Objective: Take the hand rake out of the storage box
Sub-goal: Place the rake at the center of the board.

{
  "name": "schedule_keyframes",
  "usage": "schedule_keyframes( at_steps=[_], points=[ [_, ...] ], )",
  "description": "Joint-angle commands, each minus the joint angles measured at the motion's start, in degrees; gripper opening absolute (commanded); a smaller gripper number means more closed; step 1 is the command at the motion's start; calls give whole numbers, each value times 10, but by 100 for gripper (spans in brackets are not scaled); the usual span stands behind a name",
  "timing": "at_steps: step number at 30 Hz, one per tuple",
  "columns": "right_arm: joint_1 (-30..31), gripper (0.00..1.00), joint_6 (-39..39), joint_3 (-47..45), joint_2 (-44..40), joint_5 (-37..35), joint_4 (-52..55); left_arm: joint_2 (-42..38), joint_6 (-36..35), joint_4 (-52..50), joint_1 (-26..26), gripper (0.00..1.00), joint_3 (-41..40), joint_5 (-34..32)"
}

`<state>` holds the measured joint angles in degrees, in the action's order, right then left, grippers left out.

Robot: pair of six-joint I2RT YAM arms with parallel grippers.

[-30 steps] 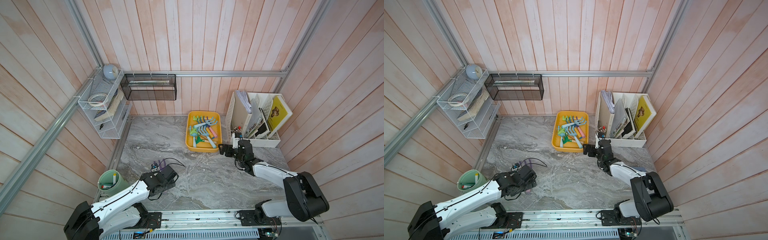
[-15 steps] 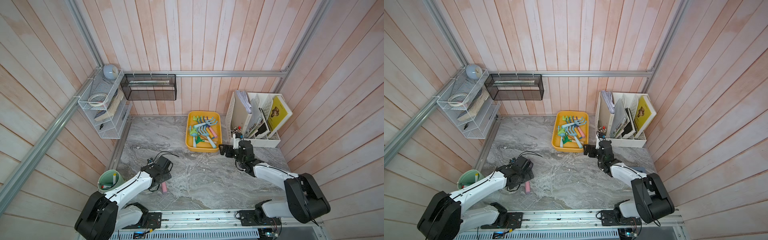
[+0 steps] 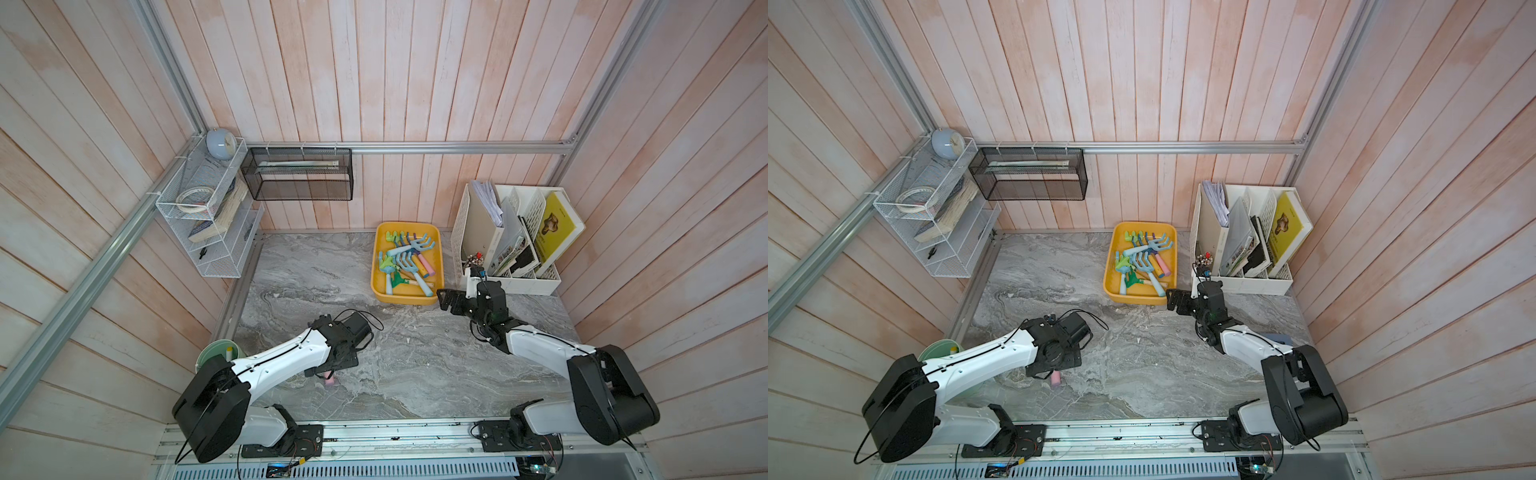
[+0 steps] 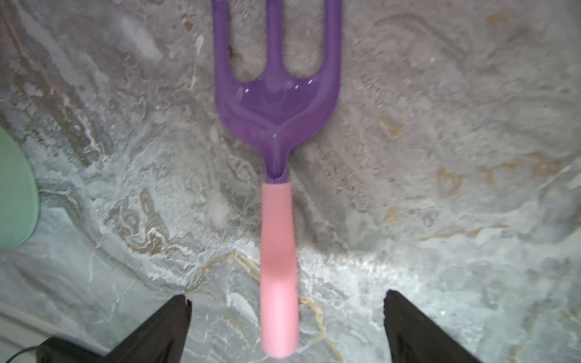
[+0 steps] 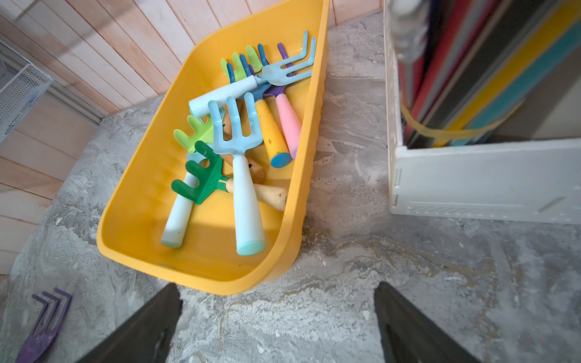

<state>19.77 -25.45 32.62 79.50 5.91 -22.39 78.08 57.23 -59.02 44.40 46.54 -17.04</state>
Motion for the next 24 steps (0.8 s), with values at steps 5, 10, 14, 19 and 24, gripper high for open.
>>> schedule_keyframes(
  at_steps=[5,10,14,19,24],
  points=[
    [-2,98,-5,-1,8,6,-13,2,48,-79,36,100,-25,6],
    [-3,98,-6,-2,6,6,-13,-4,53,-71,36,100,-44,12],
    [-2,98,-6,-3,4,6,-13,3,57,-72,37,100,-41,10],
    [-2,98,-6,-4,5,5,-13,49,59,-83,37,100,-28,5],
    [-3,98,-7,-3,10,6,-16,32,83,-107,37,100,-18,0]
  ],
)
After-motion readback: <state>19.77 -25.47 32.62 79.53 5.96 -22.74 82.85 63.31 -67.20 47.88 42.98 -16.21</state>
